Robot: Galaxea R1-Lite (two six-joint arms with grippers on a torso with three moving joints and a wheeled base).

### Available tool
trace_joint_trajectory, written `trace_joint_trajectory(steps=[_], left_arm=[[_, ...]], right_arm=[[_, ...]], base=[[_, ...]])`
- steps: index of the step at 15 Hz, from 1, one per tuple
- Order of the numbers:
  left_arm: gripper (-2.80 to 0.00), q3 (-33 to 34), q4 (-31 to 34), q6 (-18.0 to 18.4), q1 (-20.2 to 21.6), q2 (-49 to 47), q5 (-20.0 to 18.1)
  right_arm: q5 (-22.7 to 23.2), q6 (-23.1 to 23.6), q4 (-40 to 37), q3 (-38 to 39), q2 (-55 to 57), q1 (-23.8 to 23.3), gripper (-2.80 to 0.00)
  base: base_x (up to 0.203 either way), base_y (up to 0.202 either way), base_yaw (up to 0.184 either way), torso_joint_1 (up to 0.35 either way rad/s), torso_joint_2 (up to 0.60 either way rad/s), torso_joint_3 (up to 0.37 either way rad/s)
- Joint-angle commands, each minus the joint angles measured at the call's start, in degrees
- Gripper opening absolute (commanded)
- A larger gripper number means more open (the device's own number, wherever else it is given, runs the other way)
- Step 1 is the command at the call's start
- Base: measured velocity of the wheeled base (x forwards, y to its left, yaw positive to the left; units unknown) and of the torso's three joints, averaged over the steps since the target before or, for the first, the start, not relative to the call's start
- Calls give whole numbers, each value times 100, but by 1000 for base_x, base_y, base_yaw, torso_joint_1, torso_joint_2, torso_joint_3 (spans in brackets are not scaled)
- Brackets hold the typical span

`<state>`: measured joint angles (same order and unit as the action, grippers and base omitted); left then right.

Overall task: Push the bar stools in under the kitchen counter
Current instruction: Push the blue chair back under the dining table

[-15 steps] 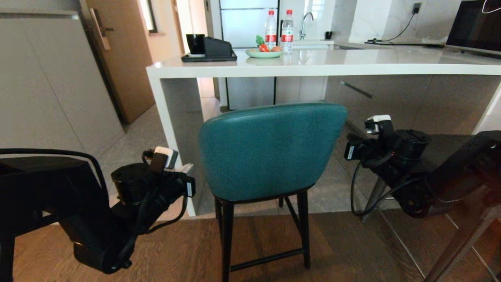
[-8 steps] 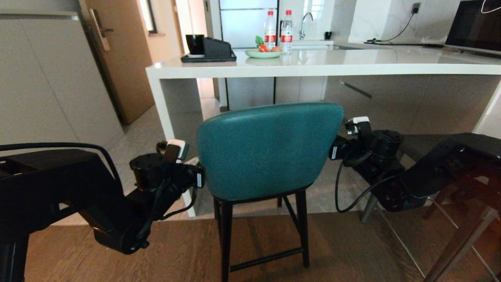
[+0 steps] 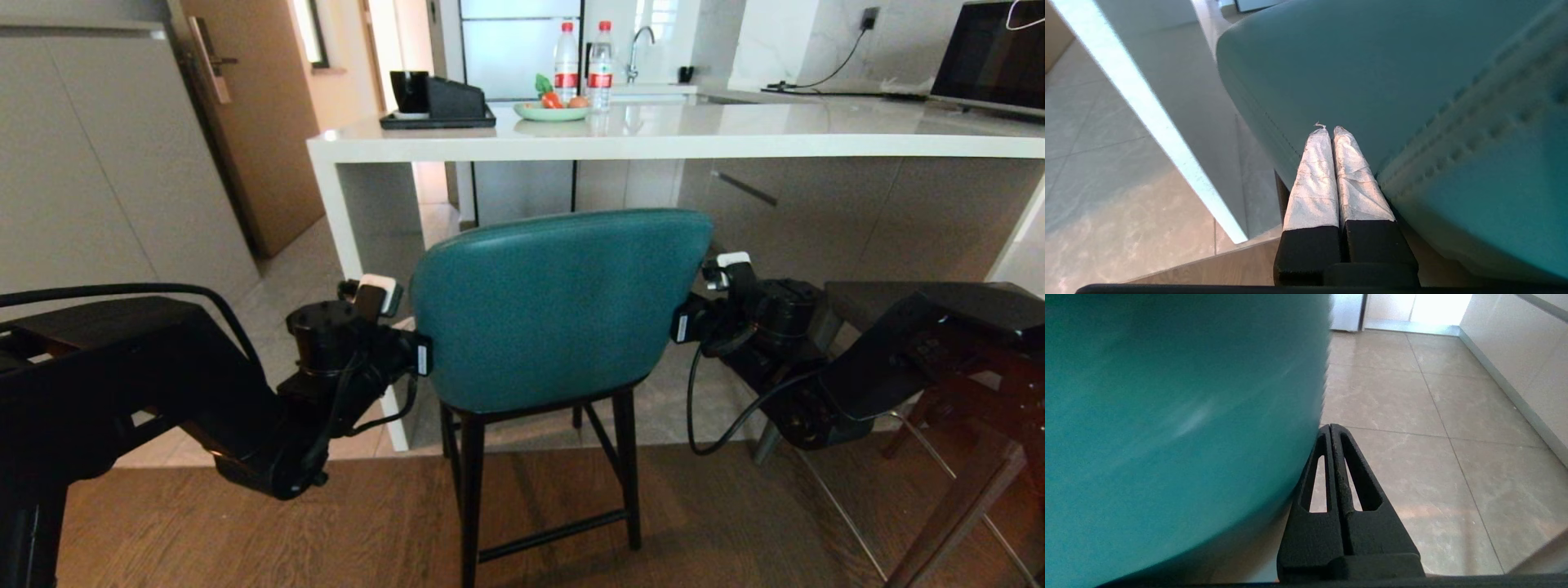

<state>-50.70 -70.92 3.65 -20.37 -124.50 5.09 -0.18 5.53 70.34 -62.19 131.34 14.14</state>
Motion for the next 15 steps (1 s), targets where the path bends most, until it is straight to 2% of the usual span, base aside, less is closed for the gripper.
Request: trace_joint_trajectory(steps=[1, 10, 12, 15], left_arm=[[-280, -279, 61, -5, 6, -39, 75], [-280, -408, 139, -1, 82, -92, 142], [-280, -518, 139, -5, 217, -189, 142], [-280, -624, 139, -4, 443, -285, 142]], right_arm=[[18, 0, 63, 67, -30, 1, -280], [27, 8, 169, 235, -21, -8, -280], [51, 31, 307, 424, -21, 1, -280], [88, 322, 698, 756, -21, 48, -280]], base=[[0, 0, 0, 0, 0, 0], [0, 0, 0, 0, 0, 0], [0, 0, 0, 0, 0, 0], [0, 0, 0, 0, 0, 0]])
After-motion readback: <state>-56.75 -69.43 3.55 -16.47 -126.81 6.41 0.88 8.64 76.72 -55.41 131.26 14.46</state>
